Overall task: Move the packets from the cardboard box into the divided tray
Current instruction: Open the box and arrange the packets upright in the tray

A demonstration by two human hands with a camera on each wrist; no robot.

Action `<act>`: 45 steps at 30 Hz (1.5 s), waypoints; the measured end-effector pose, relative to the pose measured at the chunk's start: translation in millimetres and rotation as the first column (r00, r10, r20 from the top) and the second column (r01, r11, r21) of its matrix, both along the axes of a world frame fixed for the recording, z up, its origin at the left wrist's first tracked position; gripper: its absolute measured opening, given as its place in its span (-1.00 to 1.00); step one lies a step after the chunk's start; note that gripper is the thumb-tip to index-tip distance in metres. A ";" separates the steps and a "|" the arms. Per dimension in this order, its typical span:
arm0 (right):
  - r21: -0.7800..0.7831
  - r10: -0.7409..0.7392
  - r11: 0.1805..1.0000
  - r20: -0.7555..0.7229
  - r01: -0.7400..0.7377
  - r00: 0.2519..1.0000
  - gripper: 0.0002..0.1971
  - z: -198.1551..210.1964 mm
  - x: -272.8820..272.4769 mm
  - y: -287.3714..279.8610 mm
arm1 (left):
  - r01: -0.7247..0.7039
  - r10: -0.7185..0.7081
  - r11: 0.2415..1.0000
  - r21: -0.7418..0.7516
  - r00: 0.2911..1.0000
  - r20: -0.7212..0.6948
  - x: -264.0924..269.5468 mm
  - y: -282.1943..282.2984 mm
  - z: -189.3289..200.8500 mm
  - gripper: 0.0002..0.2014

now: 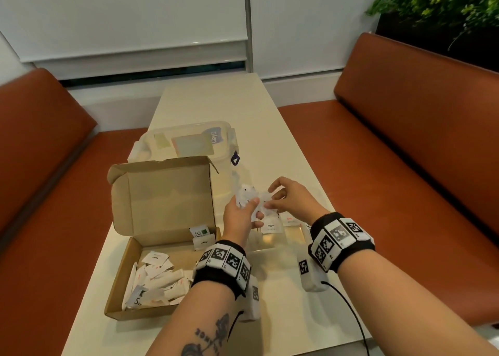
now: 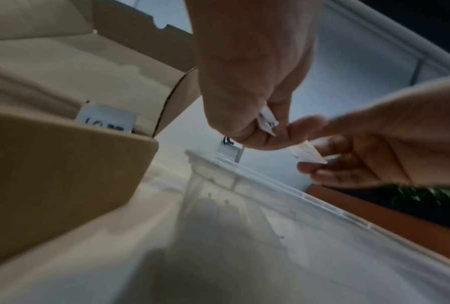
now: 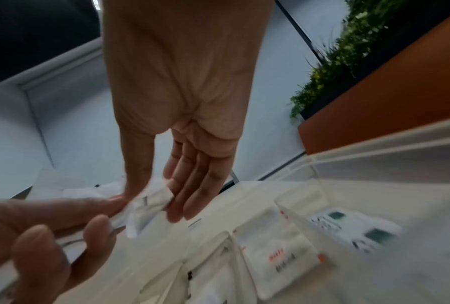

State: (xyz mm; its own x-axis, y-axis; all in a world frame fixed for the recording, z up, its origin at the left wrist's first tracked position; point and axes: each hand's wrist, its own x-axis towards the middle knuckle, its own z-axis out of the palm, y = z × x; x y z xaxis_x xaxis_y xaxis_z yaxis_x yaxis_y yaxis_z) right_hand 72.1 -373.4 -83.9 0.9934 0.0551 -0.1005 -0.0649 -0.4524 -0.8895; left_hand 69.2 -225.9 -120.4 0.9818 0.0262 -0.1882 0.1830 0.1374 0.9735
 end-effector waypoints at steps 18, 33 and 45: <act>-0.707 0.165 0.702 0.039 -0.089 0.986 -0.86 -47.4 2.6 13.3 | -0.194 0.196 0.976 -0.096 0.980 0.019 -3.4 6.6 -25.0 -0.88; -0.683 0.159 0.728 0.080 -0.062 0.984 -0.90 -59.5 -8.1 20.5 | -0.082 0.085 0.991 -0.105 0.996 0.022 -8.7 4.3 -19.5 -0.93; -0.041 -0.218 0.973 0.174 0.228 0.960 -0.85 -44.0 -8.0 17.2 | 0.054 -0.066 0.989 -0.141 0.994 -0.082 -8.2 9.9 -15.9 -0.74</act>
